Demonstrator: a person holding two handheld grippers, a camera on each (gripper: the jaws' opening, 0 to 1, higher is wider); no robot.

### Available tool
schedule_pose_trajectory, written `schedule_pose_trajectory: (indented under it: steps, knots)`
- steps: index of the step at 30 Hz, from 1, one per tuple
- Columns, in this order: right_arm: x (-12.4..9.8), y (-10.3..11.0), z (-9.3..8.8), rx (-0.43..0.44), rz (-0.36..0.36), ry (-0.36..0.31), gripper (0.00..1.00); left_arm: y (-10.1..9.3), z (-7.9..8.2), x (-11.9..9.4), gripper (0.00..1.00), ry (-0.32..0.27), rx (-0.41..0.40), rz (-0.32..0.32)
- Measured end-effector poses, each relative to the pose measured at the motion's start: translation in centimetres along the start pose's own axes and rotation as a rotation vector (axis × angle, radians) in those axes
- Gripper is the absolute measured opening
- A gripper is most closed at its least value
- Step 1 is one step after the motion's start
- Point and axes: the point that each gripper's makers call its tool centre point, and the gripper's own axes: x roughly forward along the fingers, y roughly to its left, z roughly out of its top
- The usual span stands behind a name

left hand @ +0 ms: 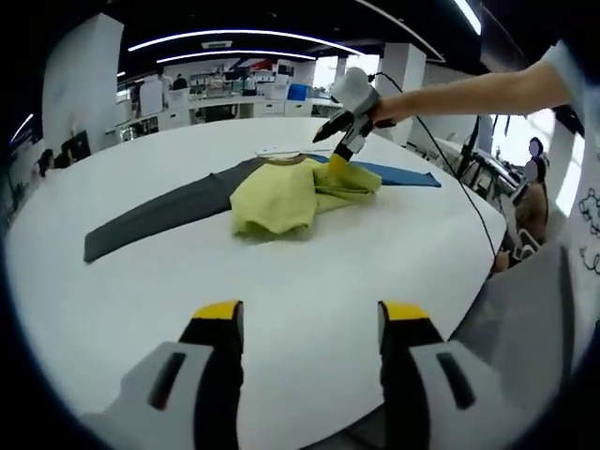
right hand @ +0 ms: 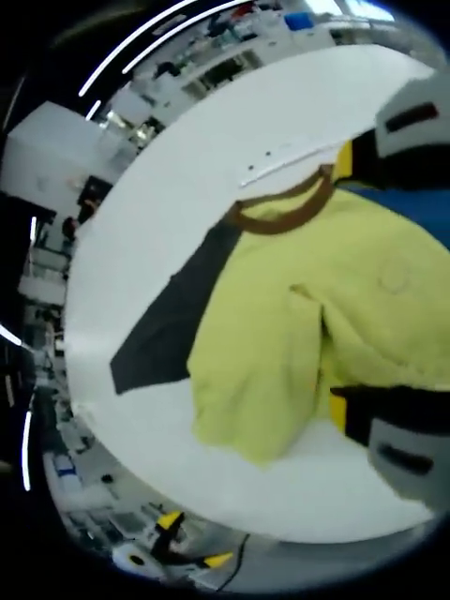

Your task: Fold the garment on the visible template until the final outline fits inside the template.

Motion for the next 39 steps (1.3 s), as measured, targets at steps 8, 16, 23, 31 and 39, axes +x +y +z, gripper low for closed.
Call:
schedule_pose_trajectory:
  steps: [8, 16, 23, 31, 39]
  knots:
    - [-2.1, 1.4, -0.8, -0.004, -0.013, -0.042, 0.87, -0.3, 0.5, 0.7, 0.54, -0.023, -0.035, -0.022]
    - [-3.8, 3.4, -1.7, -0.036, -0.009, -0.060, 0.84, -1.5, 0.6, 1.4, 0.54, -0.010, -0.006, -0.052]
    - [-5.2, 5.0, -2.1, -0.052, -0.013, -0.088, 0.77, -1.9, 0.7, 1.8, 0.54, -0.008, 0.007, -0.069]
    - [-5.9, 7.0, -2.3, -0.079, -0.005, -0.116, 0.66, -2.2, 0.8, 1.9, 0.53, -0.006, 0.014, -0.080]
    - [-5.8, 9.3, -3.0, -0.098, 0.012, -0.127, 0.54, -2.5, 0.7, 2.2, 0.53, 0.000, 0.024, -0.097]
